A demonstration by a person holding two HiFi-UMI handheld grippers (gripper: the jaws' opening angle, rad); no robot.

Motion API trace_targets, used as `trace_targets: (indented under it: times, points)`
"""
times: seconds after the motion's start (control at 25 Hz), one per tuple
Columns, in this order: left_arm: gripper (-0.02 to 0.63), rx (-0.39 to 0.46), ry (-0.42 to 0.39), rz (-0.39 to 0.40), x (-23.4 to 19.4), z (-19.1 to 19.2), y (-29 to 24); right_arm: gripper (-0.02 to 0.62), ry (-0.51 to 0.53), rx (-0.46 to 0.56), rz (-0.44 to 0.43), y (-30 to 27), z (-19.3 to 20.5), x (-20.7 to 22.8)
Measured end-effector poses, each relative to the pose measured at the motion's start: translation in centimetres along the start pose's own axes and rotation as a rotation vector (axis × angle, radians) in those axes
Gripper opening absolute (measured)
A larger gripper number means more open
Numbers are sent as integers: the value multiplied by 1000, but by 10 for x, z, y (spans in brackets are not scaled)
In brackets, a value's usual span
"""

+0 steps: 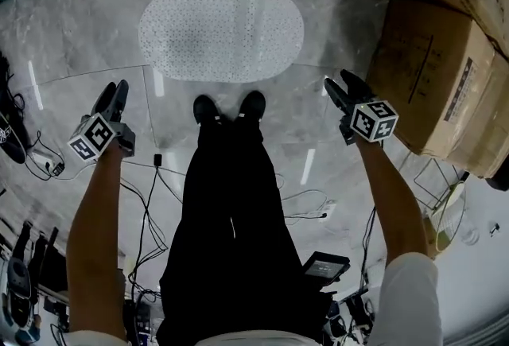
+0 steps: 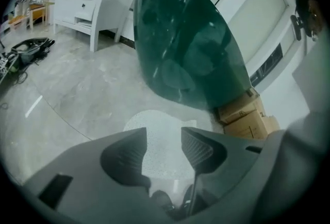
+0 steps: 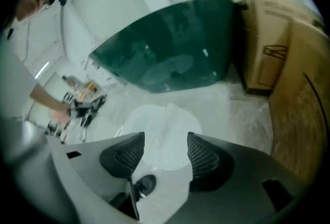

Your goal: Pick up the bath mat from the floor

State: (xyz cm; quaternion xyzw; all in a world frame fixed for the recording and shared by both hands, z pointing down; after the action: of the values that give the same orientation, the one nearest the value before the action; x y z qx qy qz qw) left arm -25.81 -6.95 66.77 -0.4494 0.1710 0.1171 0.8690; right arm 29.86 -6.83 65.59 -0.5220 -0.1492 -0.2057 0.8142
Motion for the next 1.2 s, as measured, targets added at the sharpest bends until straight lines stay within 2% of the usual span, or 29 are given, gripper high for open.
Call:
trace_targets:
  times: [0.08,0.12,0.24,0.32,0.52,0.64,0.8,1.0,1.2]
  points:
    - [210,-24,-36,7,-1,6,-15,259,135,-114,-37,-23,-10,16]
    - [210,-36,-51,11,-2,10,-23,262,154,-131,-39,-34,-20,25]
    - [213,-83,-108,17,-9,22,-47,262,43,-47,0,-70,-50,43]
    - [216,-115,-135,14,-12,31,-65,264,-9,-10,8,-98,-52,45]
    - [229,-195,-208,22,-28,60,-112,282,18,-91,10,-159,-7,45]
    - [241,-214,-234,-7,-49,69,-134,293,-39,-101,56,-186,18,63]
    - [259,-227,-275,-20,-65,81,-165,307,-118,-61,130,-209,37,102]
    - [282,-264,-297,-59,-100,101,-206,322,-67,-55,180,-243,52,130]
    - [313,-267,-308,-90,-112,111,-242,328,-55,-71,219,-263,67,153]
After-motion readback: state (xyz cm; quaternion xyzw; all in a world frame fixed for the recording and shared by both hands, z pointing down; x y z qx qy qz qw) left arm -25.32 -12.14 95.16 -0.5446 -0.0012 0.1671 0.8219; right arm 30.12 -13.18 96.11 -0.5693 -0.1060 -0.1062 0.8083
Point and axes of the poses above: the fingertips, and each gripper's own axes: y backward along the fingers, x to its right, z out of its underside, the point moved 1 cm from there along y, backward along the fingers, and after that the axes turned 11 degrees about -y, right-handed, at the moved point
